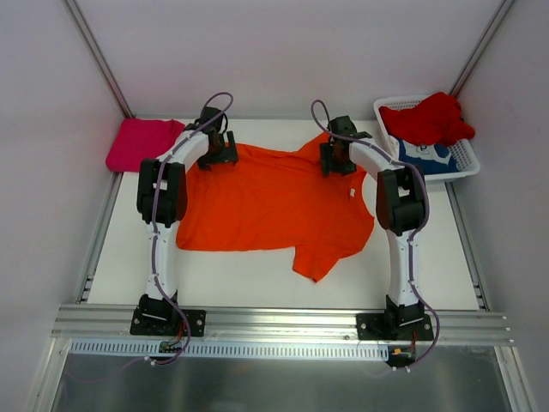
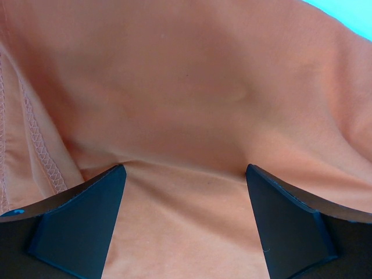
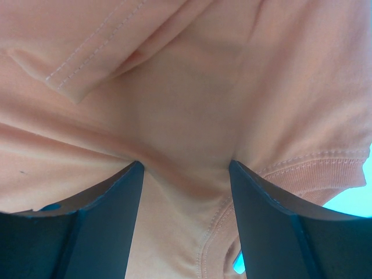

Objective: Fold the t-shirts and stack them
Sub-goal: Flatten the tshirt out

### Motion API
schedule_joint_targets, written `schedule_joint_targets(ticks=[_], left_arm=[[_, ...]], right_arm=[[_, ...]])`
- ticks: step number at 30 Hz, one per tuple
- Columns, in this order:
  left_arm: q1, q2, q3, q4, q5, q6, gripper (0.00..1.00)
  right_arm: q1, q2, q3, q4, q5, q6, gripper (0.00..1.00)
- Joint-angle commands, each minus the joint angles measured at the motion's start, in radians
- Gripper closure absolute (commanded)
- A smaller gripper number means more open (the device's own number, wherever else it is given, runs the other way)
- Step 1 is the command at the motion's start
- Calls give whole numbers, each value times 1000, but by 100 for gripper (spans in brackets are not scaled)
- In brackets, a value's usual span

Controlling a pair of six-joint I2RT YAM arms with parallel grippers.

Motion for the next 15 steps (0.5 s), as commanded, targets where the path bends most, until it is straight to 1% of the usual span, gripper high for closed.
schedule_joint_targets(ticks=[1,4,7,10,15], left_arm=[[14,34,86,-55,27,26,13],[19,50,109,-58,35,28,13],[20,43,100,-62,36,26,13],[20,-1,60,-59,29,22,10],[19,-154,-32,-59,-1,26,9]], right_arm=[[-22,29,87,-55,-8,-11,36],[-25,57,140,-77,-11,-14,36],[-25,54,149,-86,-9,-15,36],[-26,11,120,-85,-9,-12,36],[-19,-101,32,-65,-9,-11,36]])
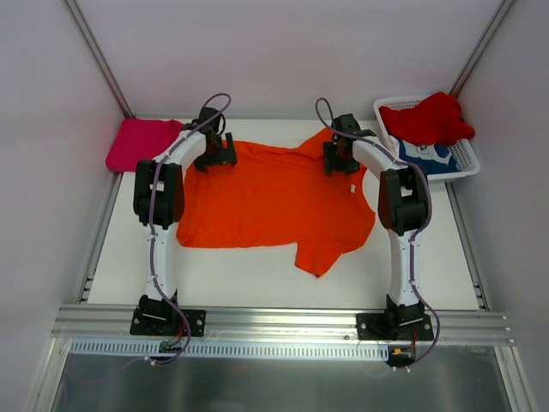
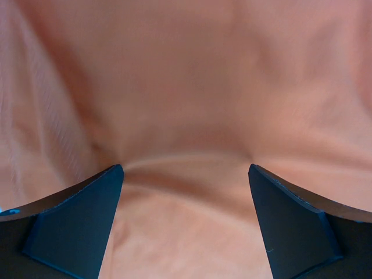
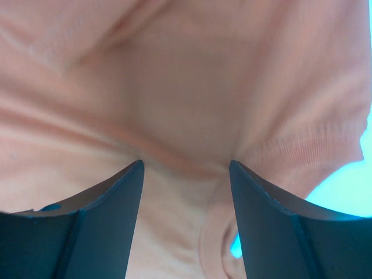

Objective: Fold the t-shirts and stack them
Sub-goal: Flatten the tshirt out

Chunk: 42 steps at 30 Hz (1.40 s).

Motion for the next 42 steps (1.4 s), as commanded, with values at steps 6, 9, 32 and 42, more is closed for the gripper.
schedule_joint_targets(ticks=[6,9,32,42], left_arm=[[-7,-374,-185,-25,-51,2,8],[-24,-486,-275,-23,-78,-15,8],[-107,-844,-999,133,-186,-147,10],[-110,-969,-1065,27,-272,-193,10]], right_arm=[[56,-338,-181,6,62,-11,36],[88,-455,-276,12,90,-1,36],[426,-841,-818,30,202,199,35],[456,-861,-904,56,200,226,35]])
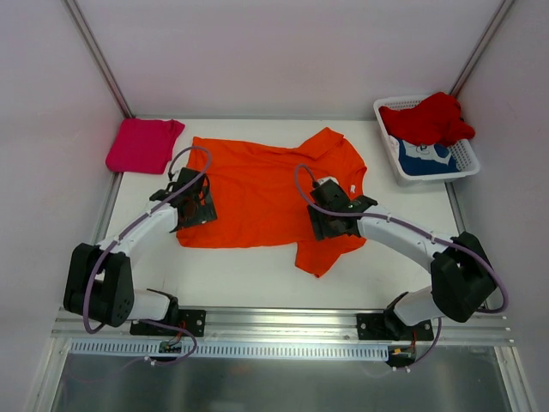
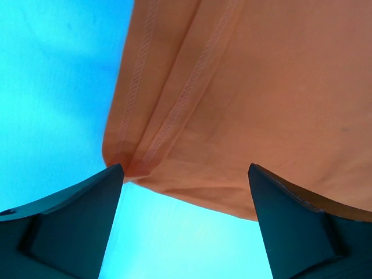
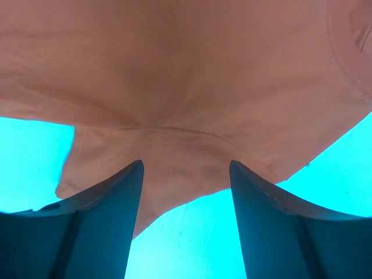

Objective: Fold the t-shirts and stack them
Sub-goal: Flatten the tshirt out

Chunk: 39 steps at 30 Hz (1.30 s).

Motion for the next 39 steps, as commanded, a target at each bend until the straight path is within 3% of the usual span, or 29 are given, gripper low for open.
schedule_joint_targets(ticks=[1,14,18,24,39], left_arm=[[-6,-45,-29,-70,-57,-55,10],[-5,-114,-135,-105,-115,-120,11],[-6,-85,-105,-104,-121,-106,11],[-3,19,70,-101,-100,-51,10],[90,430,530,26,81,96,10]], right_arm=[[14,-37,-21,10,11,32,35],[17,-81,-57,15,6,19,35],[17,-75,-46,21,11,16,35],[-16,-2,63,9,16,-31,35],[-357,277,363,32,-322,-117,35]])
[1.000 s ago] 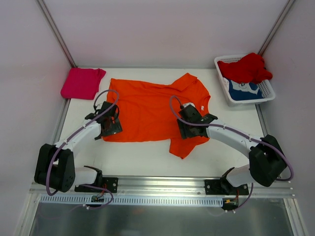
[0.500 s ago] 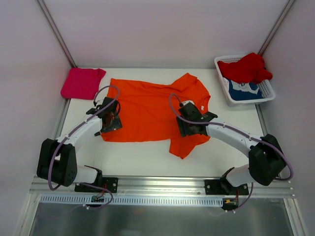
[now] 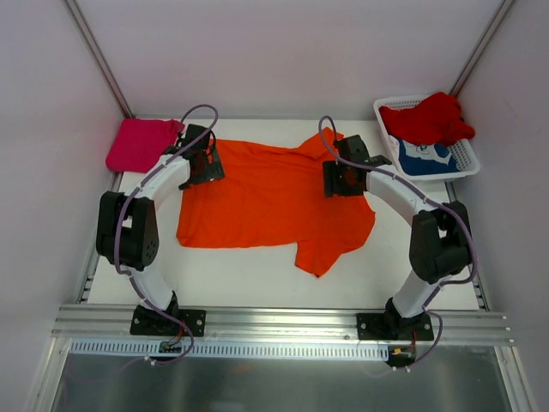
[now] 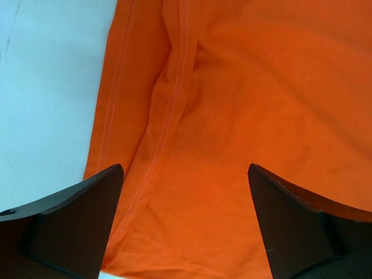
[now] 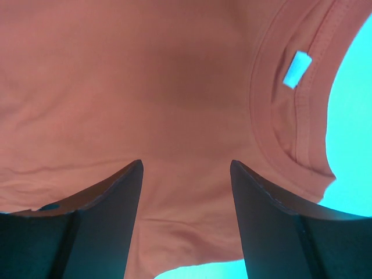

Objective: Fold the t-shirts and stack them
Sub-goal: Flatten the tshirt out

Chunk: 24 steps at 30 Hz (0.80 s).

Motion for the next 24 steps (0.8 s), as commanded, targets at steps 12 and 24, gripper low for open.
schedule_joint_targets(ticks=[12,24], left_arm=[[134,333,488,28,147,117,11],[187,592,870,16,246,140,11]], right_arm=[[-135,258,416,-94,-80,-90,35],[-210,598,924,-217,-154,-95,35]])
